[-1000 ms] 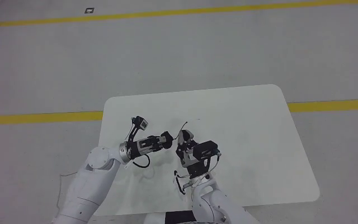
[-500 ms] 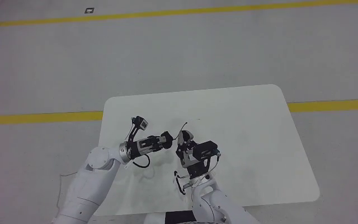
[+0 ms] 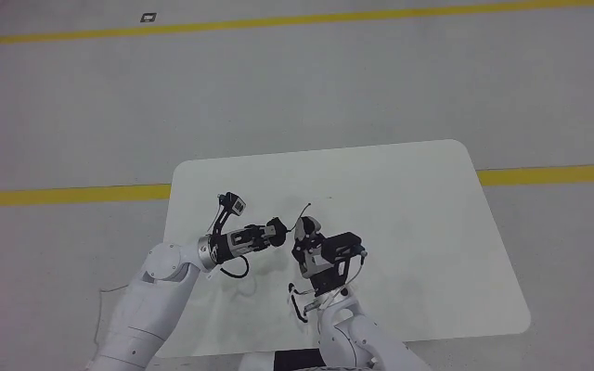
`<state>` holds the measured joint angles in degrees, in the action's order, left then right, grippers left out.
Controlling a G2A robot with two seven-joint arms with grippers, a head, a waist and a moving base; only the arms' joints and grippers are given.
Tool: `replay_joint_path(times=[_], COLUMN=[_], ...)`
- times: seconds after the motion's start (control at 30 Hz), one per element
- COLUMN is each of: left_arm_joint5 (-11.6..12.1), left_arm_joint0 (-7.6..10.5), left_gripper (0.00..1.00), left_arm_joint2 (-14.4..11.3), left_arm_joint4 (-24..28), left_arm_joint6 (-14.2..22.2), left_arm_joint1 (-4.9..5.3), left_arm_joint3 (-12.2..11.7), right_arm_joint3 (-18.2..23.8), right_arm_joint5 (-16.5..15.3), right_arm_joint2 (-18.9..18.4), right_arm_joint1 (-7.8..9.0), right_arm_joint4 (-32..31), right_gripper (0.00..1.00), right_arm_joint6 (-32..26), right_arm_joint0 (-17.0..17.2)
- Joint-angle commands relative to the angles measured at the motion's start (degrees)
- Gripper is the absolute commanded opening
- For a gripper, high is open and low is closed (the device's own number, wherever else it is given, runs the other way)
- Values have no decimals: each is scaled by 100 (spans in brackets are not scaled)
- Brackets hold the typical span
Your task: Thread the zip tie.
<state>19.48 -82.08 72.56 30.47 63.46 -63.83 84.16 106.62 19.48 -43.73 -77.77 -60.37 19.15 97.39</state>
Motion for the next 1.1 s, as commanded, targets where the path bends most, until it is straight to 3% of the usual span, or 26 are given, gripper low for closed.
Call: replay_joint_path(times=[0.0,0.53,1.07], left_arm_joint5=[0,0,0], left_arm_joint0=[0,0,0], left_gripper=[0,0,0], left_arm_joint2=[0,0,0], left_arm_joint4=[0,0,0], left_arm_joint6=[0,0,0], left_arm_joint1=[0,0,0], left_arm_joint3=[0,0,0], right_arm_joint3=[13,-88,-100], right_arm_joint5=[0,0,0], right_arm_joint2=[19,346,353], right_arm_joint1=[17,194,242], right_arm_joint4=[219,829,1008], right_gripper=[0,0,0], right_arm_joint6=[14,155,387], right_arm_joint0=[-16,-274,-259])
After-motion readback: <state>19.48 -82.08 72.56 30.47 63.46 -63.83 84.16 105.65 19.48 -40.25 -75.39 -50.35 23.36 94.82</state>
